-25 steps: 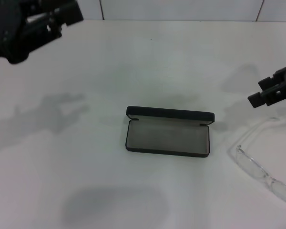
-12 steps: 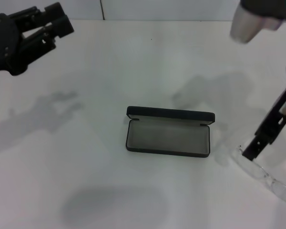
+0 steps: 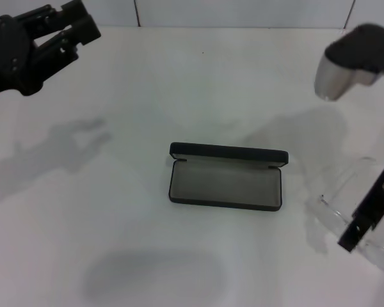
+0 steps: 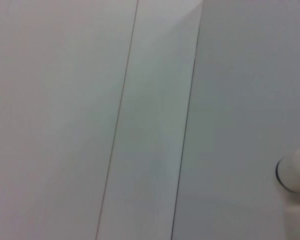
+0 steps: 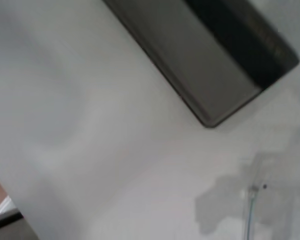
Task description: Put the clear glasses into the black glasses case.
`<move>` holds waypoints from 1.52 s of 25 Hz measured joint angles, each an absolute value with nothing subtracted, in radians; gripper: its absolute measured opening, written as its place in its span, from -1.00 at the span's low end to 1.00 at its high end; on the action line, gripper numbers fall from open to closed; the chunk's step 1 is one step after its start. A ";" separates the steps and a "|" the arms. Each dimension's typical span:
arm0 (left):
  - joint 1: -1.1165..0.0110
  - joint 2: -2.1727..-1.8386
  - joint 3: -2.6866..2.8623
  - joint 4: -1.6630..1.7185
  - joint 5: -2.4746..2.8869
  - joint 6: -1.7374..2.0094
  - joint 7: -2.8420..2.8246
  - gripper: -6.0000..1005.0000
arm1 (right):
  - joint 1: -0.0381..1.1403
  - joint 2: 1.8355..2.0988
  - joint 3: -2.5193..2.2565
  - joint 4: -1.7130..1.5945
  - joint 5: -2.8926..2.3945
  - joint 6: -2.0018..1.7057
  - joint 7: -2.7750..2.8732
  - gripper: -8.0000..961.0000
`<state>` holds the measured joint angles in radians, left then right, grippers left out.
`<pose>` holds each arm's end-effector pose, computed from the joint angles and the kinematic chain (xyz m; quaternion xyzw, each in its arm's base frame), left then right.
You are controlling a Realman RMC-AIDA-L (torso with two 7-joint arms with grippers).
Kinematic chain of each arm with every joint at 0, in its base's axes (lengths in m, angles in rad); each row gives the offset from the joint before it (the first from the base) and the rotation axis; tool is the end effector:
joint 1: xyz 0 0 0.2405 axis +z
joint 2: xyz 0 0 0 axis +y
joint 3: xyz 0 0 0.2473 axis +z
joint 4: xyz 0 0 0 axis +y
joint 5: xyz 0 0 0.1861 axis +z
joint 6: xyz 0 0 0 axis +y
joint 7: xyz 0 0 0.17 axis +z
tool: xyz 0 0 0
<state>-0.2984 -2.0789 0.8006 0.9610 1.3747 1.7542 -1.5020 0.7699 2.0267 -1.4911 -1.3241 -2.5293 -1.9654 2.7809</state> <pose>-0.1865 0.2863 0.0758 -0.8555 -0.1376 -0.4635 0.1851 0.1680 0.2919 -0.0108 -0.8749 0.3640 -0.3157 0.0485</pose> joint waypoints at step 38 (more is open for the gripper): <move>-0.305 -2.085 0.799 0.940 1.355 1.755 -1.523 -0.46 | 0.679 2.016 -1.586 -1.316 -2.572 -1.858 2.687 -0.79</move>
<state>-0.3050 -2.0850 0.7992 0.9402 1.3546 1.7549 -1.5230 0.6787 2.0164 -1.5860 -1.3161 -2.5720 -1.8578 2.6874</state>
